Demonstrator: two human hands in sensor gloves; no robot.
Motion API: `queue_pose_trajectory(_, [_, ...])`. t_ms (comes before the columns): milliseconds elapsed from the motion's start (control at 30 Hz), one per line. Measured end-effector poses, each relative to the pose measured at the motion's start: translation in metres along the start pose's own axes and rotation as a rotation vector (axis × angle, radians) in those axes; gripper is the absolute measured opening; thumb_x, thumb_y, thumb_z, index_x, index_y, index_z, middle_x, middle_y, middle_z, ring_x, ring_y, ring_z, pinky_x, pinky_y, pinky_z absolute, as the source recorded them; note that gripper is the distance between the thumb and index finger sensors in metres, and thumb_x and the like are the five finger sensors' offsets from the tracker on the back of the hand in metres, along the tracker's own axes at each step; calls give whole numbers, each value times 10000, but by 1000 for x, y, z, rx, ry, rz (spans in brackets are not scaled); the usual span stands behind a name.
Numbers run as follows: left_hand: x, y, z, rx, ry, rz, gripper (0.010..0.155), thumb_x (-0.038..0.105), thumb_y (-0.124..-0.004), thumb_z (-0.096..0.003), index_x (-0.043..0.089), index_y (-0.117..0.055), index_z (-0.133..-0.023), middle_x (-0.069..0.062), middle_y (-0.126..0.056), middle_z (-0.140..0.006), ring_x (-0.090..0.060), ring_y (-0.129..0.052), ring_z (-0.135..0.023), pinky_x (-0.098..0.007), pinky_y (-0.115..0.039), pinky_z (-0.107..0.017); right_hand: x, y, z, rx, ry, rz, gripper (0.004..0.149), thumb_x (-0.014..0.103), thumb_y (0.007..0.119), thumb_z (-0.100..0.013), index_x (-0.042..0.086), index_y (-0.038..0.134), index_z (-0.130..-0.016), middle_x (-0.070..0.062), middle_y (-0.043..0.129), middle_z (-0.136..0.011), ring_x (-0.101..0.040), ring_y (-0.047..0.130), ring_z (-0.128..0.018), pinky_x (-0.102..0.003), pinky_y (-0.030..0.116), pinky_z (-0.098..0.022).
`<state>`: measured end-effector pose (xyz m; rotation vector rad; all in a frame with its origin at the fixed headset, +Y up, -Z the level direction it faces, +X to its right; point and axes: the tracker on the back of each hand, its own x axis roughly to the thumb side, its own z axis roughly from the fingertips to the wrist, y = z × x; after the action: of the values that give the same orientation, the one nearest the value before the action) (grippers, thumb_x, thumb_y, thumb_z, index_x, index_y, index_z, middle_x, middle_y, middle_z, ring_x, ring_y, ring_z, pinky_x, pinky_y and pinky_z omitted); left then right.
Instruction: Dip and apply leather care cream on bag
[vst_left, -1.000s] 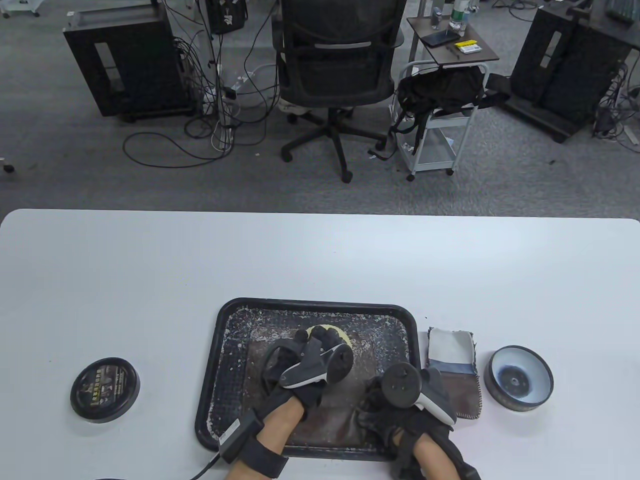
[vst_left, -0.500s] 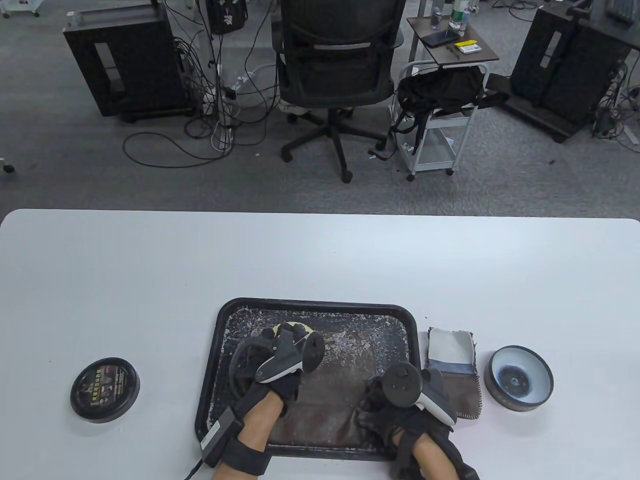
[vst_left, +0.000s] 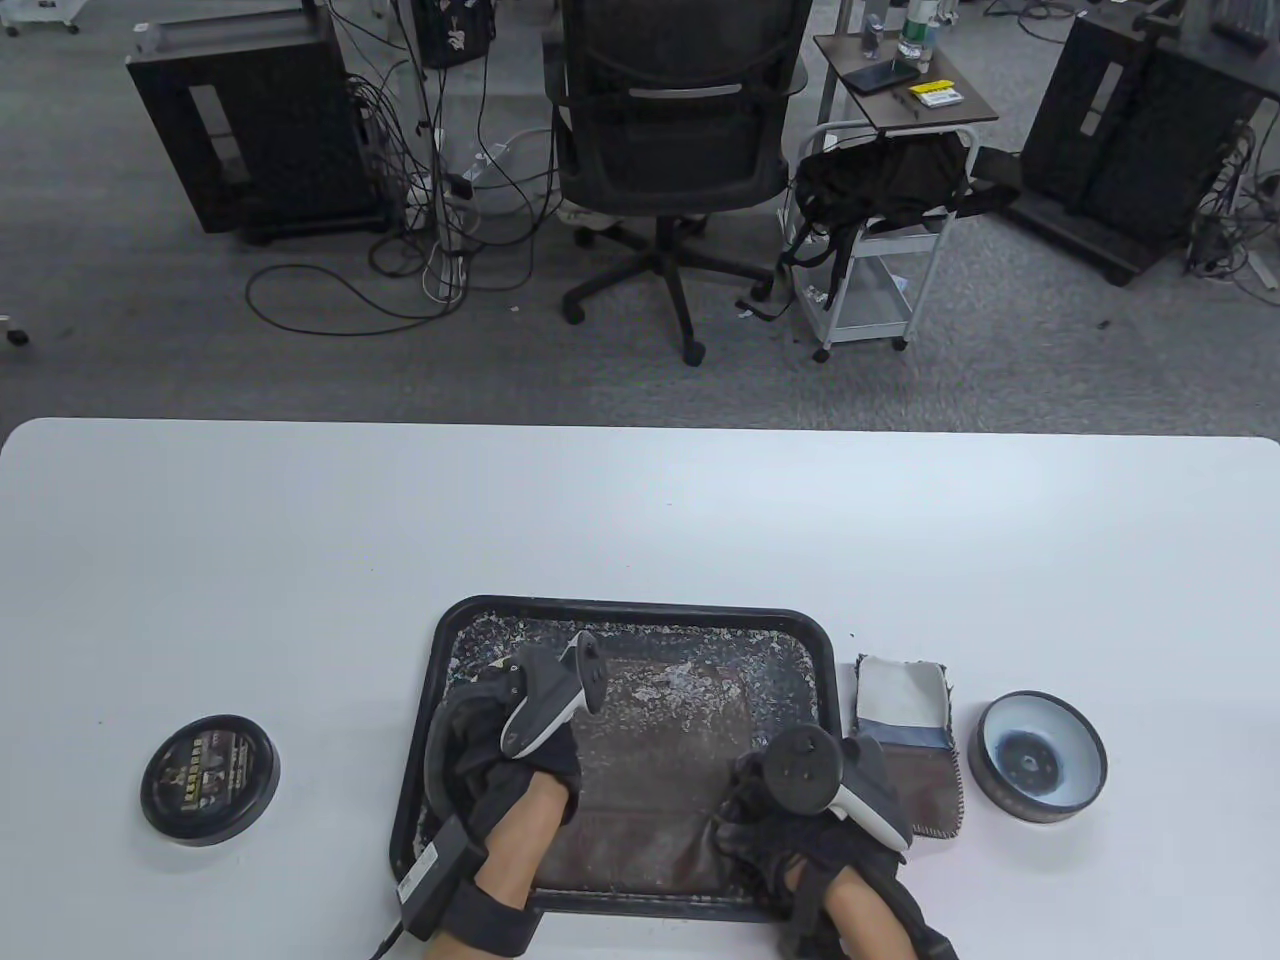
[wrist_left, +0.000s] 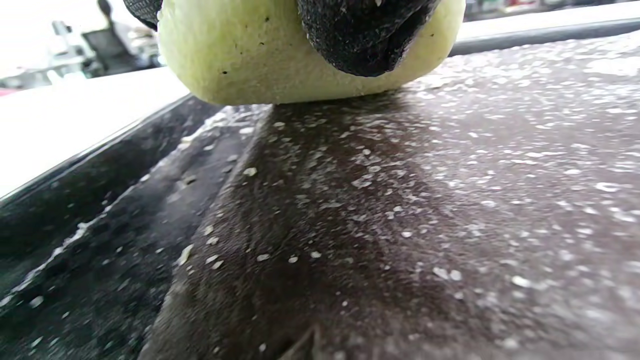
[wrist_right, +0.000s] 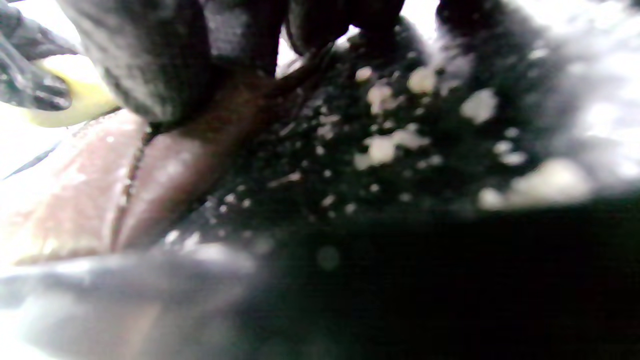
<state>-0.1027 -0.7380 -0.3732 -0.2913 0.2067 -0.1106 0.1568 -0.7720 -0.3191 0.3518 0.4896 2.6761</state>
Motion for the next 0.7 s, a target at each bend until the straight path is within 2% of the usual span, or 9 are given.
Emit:
queue_pose_trajectory(200, [3,-2,2,-31,63,-81,579,287,-788,-396,274,-616,-949,-59,-657,-1010,-308,-746,-914,-479,-712,-653,0,0,0,0,0,0,353,389,845,-389,227,878,-701,-43,557,-1009,-388,447,-972,-616,405,-698])
queue_pose_trajectory(300, [14,-3,6,5,48,-154,575,293,-796,-391,265,-633,-942,-67,-670,-999,-312,-755,-902,-473,-720,-646,0,0,0,0,0,0,352,389,846,-389,227,878,-700,-45,557,-1008,-391,446,-971,-617,407,-698])
queue_pose_trajectory(367, [24,-3,10,28,5,-204,566,298,-797,-388,291,-647,-934,-37,-672,-1001,-287,-746,-909,-454,-713,-656,0,0,0,0,-1,5,351,388,846,-389,226,879,-699,-47,557,-1008,-392,447,-970,-618,407,-698])
queue_pose_trajectory(500, [42,-7,19,37,-87,-140,568,295,-795,-393,295,-638,-938,-33,-652,-1008,-279,-717,-921,-444,-692,-667,0,0,-1,0,-5,6,353,388,845,-389,224,878,-699,-50,557,-1007,-394,446,-969,-620,405,-698])
queue_pose_trajectory(700, [69,-12,28,89,-233,-175,569,302,-791,-396,299,-626,-941,-37,-643,-1010,-270,-710,-923,-436,-688,-674,0,0,-1,0,-12,7,354,388,845,-389,221,878,-699,-55,557,-1005,-399,446,-966,-622,404,-697])
